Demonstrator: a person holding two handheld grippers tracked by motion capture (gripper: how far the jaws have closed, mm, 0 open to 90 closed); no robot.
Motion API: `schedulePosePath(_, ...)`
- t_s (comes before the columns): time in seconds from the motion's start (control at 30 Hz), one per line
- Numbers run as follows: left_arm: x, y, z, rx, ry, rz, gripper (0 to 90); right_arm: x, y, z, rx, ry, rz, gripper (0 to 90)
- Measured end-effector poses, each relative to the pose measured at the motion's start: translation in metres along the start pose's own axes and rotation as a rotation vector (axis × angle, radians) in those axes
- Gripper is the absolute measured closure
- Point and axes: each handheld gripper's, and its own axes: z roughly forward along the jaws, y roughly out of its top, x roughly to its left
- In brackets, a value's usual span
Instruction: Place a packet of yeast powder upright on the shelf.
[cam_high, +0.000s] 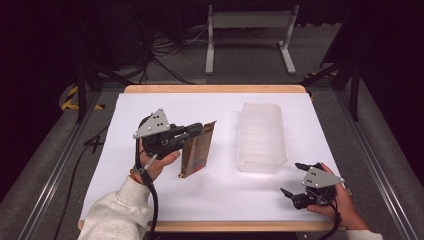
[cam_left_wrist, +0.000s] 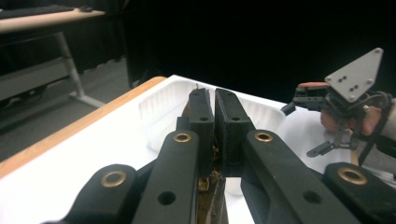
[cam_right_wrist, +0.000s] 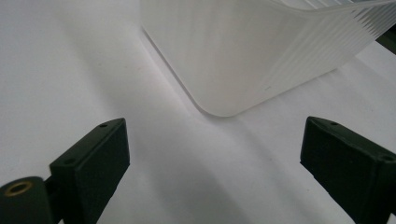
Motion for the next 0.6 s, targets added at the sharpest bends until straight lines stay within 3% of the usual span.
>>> schedulePosePath(0.6,0.002,0.046,0.040,0.004,-0.132,0.124,86.3,-0.001,-0.002,-0.004,-0.011,-0.021,0.015,8.8)
